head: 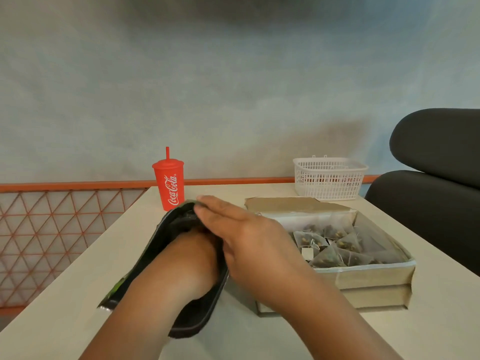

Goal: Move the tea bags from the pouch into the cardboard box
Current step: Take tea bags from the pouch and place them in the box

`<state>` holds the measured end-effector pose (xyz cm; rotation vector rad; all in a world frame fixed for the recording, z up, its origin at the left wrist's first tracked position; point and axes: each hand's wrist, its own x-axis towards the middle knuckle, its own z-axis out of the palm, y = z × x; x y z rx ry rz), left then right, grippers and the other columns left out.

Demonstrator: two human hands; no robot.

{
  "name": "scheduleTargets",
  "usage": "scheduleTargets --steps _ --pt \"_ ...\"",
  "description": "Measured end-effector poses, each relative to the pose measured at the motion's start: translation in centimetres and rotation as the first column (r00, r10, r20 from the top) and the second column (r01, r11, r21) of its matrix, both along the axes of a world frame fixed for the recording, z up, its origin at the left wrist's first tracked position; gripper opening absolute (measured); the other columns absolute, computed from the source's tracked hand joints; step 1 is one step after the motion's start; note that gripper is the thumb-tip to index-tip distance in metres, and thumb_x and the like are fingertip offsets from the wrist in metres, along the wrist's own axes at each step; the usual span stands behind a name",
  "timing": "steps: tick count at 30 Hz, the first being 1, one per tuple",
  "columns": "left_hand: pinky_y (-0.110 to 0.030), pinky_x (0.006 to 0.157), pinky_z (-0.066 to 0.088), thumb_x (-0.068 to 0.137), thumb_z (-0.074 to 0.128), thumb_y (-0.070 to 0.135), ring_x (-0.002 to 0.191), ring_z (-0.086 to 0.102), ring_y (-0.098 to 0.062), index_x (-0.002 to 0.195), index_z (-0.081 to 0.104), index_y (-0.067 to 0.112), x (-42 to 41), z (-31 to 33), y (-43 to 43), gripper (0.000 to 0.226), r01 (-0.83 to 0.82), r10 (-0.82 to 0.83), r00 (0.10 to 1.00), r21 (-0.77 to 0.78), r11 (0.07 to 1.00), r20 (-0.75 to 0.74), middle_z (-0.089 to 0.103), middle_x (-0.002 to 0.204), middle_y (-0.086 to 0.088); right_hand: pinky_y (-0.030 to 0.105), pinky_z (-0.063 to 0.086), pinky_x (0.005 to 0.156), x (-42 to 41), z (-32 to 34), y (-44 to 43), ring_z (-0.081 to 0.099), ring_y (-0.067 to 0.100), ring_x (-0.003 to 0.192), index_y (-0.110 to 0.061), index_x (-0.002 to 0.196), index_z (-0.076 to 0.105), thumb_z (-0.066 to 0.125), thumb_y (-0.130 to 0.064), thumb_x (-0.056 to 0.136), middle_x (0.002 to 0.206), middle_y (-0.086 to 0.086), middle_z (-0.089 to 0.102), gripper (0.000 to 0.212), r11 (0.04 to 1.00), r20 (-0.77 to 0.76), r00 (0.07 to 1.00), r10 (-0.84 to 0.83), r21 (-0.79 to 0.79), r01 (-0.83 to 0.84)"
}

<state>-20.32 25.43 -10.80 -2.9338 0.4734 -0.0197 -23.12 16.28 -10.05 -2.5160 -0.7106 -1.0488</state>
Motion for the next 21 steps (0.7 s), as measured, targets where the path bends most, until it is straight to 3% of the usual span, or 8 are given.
scheduleTargets --steps 1,3,5,7,11,15,18,21 --pt "-0.03 0.105 0.035 0.093 0.04 0.008 0.122 0.047 -0.025 0.126 0.043 -0.005 -0.6 0.1 -1.0 0.035 -0.127 0.135 0.986 0.091 0.988 -0.095 0.048 0.133 -0.018 0.044 0.059 0.058 0.2 -0.3 0.2 0.069 0.026 0.09 -0.015 0.119 0.062 0.06 0.002 0.058 0.129 0.0 0.059 0.063 1.0 0.036 0.999 -0.001 -0.029 0.002" --pt "-0.029 0.112 0.019 0.091 0.041 0.002 0.134 0.034 -0.026 0.133 0.028 -0.011 0.1 -0.5 -0.5 0.046 -0.071 0.102 0.983 0.192 0.979 -0.156 0.031 0.143 -0.025 0.04 0.057 0.047 0.2 -0.4 0.6 0.07 0.027 0.075 -0.014 0.117 0.063 0.063 0.001 0.055 0.127 0.0 0.06 0.064 0.998 0.068 0.998 0.015 -0.069 -0.011" --pt "-0.029 0.114 0.005 0.098 0.03 0.004 0.141 0.014 -0.029 0.143 0.006 -0.007 2.0 0.0 -0.1 0.052 -0.038 0.039 0.997 0.022 0.999 -0.069 0.008 0.151 -0.027 0.036 0.056 0.045 0.2 -0.6 0.9 0.07 0.026 0.07 -0.015 0.118 0.063 0.065 0.001 0.055 0.127 -0.001 0.06 0.065 0.996 0.092 0.996 0.019 -0.093 -0.01" --pt "-0.03 0.113 0.003 0.102 0.023 0.019 0.143 0.004 -0.027 0.146 -0.004 0.003 0.5 -0.1 0.7 0.054 -0.031 0.031 0.999 0.004 1.0 0.03 -0.001 0.155 -0.016 0.032 0.055 0.044 0.2 -0.9 1.2 0.07 0.024 0.072 -0.017 0.117 0.063 0.06 -0.002 0.058 0.127 -0.003 0.06 0.061 0.995 0.106 0.994 0.024 -0.102 -0.013" --pt "-0.029 0.112 0.01 0.101 0.028 0.021 0.142 0.014 -0.023 0.146 0.008 0.005 1.4 -0.4 2.1 0.051 0.112 -0.112 0.994 -0.007 0.994 0.021 0.012 0.155 -0.01 0.034 0.056 0.045 0.6 -1.1 1.2 0.07 0.024 0.077 -0.016 0.118 0.063 0.05 -0.004 0.064 0.127 -0.002 0.06 0.057 0.995 0.116 0.992 0.04 -0.092 -0.029" --pt "-0.033 0.112 0.019 0.101 0.027 0.023 0.138 0.025 -0.023 0.147 0.015 0.018 3.8 -2.4 1.7 0.048 0.021 -0.051 0.99 -0.217 0.976 -0.132 0.021 0.153 -0.007 0.03 0.057 0.053 0.9 -0.9 0.3 0.069 0.014 0.086 -0.019 0.116 0.065 0.036 -0.012 0.07 0.124 -0.005 0.062 0.055 1.0 0.159 0.987 -0.012 -0.02 0.016" --pt "-0.036 0.109 0.032 0.099 0.033 0.02 0.131 0.038 -0.024 0.143 0.028 0.024 5.4 -4.2 2.0 0.045 -0.006 -0.042 0.984 -0.265 0.964 -0.176 0.03 0.148 -0.006 0.024 0.056 0.062 1.1 -1.1 -0.2 0.064 0.007 0.094 -0.019 0.114 0.066 0.048 -0.005 0.066 0.123 -0.007 0.062 0.053 0.998 0.194 0.98 -0.042 0.043 0.035" --pt "-0.035 0.106 0.034 0.099 0.03 0.027 0.13 0.038 -0.024 0.143 0.027 0.026 5.8 -4.6 2.1 0.044 -0.041 -0.039 0.97 -0.319 0.947 -0.241 0.029 0.148 -0.008 0.017 0.049 0.072 1.3 -1.2 -0.3 0.051 0.006 0.107 -0.018 0.115 0.065 0.036 -0.011 0.071 0.124 -0.007 0.062 0.054 0.998 0.189 0.981 -0.034 0.062 0.023"
